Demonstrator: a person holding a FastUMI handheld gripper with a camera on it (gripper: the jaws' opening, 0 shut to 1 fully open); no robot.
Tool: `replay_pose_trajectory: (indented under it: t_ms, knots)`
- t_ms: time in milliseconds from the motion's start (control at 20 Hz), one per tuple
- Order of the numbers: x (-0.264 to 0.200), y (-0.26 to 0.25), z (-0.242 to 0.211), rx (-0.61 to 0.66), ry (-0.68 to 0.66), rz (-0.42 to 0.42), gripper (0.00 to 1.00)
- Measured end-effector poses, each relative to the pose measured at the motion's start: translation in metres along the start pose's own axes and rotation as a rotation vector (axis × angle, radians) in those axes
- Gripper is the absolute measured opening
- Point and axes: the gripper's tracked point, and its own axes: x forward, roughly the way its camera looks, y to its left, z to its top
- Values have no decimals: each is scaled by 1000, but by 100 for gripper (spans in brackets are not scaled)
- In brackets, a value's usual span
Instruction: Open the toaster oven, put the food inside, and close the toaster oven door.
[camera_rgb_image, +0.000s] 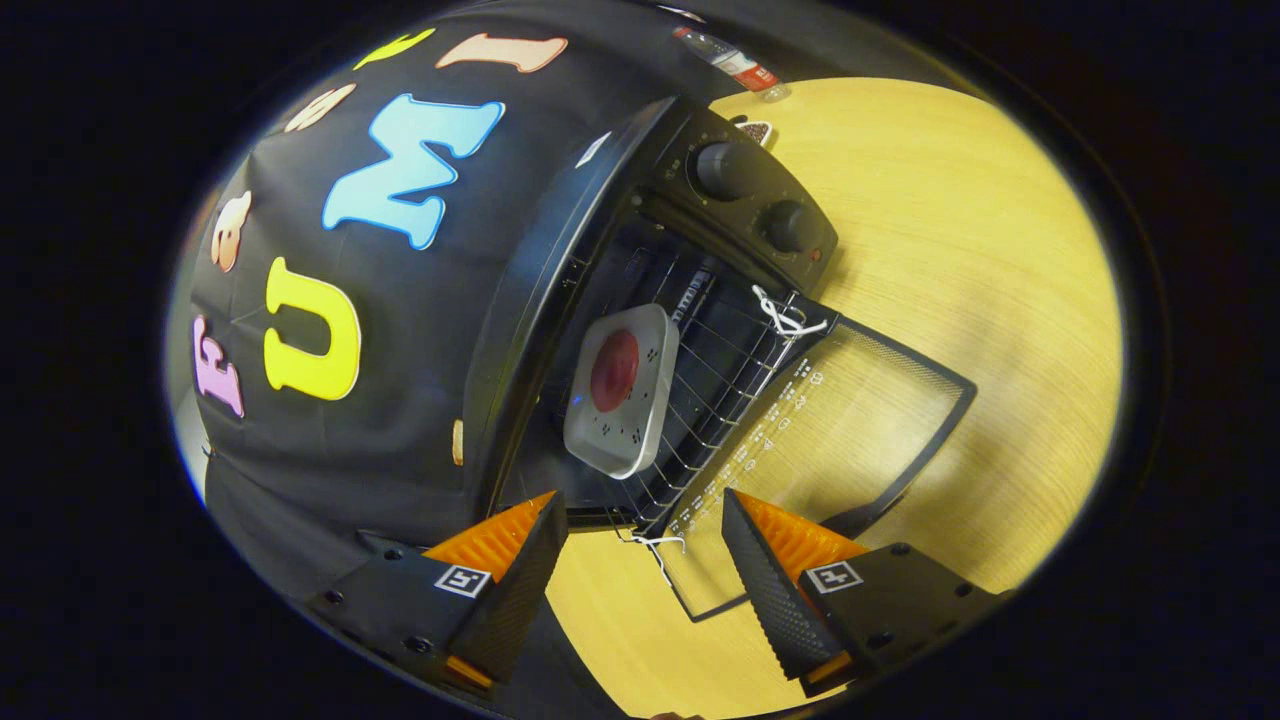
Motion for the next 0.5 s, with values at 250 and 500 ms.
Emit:
replay_pose_trajectory:
  t_ms: [250,500]
  knots:
    - [-29,-6,-32,-152,60,7,98]
    - [-54,-15,-56,-310,93,-8,98]
